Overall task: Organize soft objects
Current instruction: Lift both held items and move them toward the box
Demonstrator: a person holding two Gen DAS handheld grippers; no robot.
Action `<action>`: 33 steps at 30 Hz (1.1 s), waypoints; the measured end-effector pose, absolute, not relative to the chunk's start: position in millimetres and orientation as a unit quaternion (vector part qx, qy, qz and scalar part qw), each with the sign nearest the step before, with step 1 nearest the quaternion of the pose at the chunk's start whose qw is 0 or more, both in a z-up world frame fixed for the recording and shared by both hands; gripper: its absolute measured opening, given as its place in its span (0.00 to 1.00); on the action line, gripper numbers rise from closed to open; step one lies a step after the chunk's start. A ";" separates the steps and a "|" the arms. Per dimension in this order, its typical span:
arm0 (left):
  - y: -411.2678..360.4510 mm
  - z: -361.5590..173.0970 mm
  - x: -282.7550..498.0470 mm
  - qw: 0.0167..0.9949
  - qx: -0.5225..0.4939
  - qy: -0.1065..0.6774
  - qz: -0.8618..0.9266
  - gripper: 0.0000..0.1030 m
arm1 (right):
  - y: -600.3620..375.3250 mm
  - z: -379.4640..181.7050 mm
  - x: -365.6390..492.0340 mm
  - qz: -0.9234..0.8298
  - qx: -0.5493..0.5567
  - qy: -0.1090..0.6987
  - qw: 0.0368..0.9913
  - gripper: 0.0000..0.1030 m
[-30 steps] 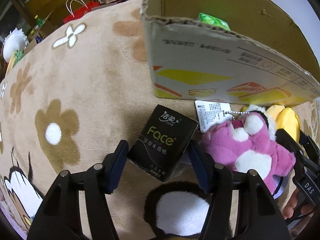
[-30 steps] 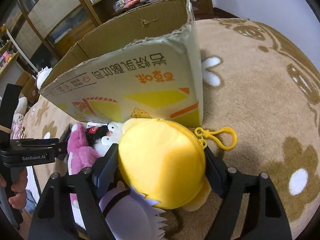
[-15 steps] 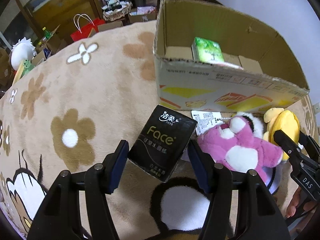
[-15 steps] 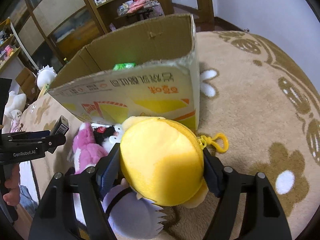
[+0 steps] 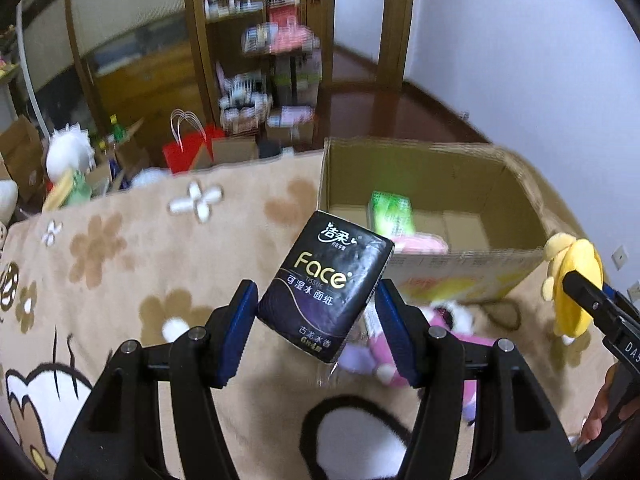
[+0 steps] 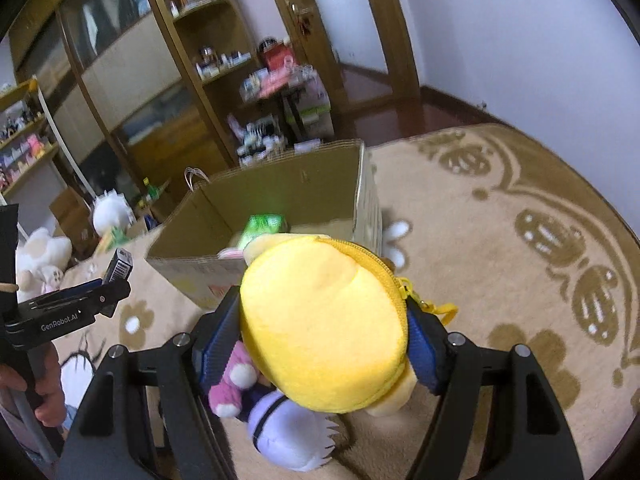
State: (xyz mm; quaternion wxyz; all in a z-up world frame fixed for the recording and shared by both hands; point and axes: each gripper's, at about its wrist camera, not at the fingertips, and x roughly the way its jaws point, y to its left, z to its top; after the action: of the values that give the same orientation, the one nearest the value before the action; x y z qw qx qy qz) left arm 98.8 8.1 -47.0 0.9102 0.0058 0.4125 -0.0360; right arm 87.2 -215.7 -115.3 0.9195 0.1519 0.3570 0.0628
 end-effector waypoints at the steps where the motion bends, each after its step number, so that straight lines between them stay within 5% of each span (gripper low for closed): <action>1: 8.3 -41.7 96.4 0.917 0.004 0.398 -0.035 0.58 | -217.3 -110.5 85.6 0.063 0.154 0.348 0.923 0.76; 14: 12.6 -14.7 96.6 0.952 -0.015 0.303 -0.033 0.58 | -216.7 -73.2 77.1 0.059 0.139 0.274 0.950 0.76; 33: 10.9 -33.8 144.5 0.940 -0.028 0.336 -0.059 0.47 | -214.8 -74.2 111.7 0.056 0.128 0.248 0.959 0.76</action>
State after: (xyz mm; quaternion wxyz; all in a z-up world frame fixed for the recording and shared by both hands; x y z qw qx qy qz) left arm 144.5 10.9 -33.8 0.9396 -0.0277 0.3361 -0.0586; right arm 111.7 -214.8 -74.2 0.9586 0.1281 0.2482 0.0559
